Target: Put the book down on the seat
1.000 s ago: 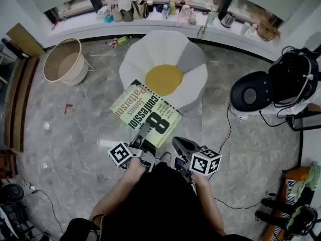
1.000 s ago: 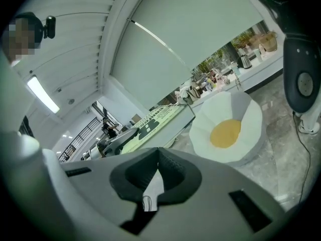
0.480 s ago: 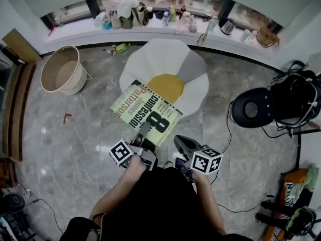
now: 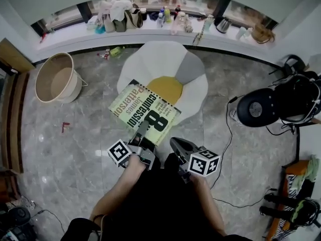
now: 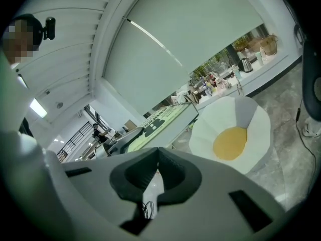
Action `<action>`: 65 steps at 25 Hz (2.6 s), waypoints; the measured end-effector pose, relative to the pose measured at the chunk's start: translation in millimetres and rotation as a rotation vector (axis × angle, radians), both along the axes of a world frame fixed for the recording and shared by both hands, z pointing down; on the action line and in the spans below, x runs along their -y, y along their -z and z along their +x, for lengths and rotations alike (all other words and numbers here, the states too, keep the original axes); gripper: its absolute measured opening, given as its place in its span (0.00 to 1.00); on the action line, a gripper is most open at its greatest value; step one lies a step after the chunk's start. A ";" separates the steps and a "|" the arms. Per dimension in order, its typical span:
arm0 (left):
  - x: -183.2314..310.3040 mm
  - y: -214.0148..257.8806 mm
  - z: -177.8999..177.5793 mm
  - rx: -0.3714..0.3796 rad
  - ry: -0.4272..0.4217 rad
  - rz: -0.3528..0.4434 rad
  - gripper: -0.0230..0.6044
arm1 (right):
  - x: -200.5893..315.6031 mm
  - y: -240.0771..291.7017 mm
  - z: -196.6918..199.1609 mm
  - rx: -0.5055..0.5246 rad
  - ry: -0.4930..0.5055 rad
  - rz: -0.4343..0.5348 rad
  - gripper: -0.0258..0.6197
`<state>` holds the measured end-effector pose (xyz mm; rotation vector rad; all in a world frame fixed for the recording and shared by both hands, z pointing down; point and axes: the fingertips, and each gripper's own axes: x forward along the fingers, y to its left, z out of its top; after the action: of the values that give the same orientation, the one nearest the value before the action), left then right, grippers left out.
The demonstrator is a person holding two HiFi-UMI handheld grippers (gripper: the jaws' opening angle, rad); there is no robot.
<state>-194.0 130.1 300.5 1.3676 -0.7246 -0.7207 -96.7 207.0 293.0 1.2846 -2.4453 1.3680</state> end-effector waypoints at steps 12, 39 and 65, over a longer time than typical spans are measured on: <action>37.2 -14.7 19.5 0.004 0.011 -0.055 0.31 | 48.5 -6.5 17.1 0.017 0.003 -0.006 0.06; 148.5 -7.3 173.5 0.014 0.166 -0.049 0.31 | 187.8 -1.3 169.1 0.109 0.171 0.017 0.06; 218.4 -45.4 115.8 0.053 0.101 -0.070 0.31 | 245.8 -31.5 133.2 0.009 0.107 -0.061 0.06</action>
<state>-78.2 -88.3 345.9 1.2979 -0.8576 -0.7342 36.5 -38.7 324.5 1.1204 -2.4187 1.4125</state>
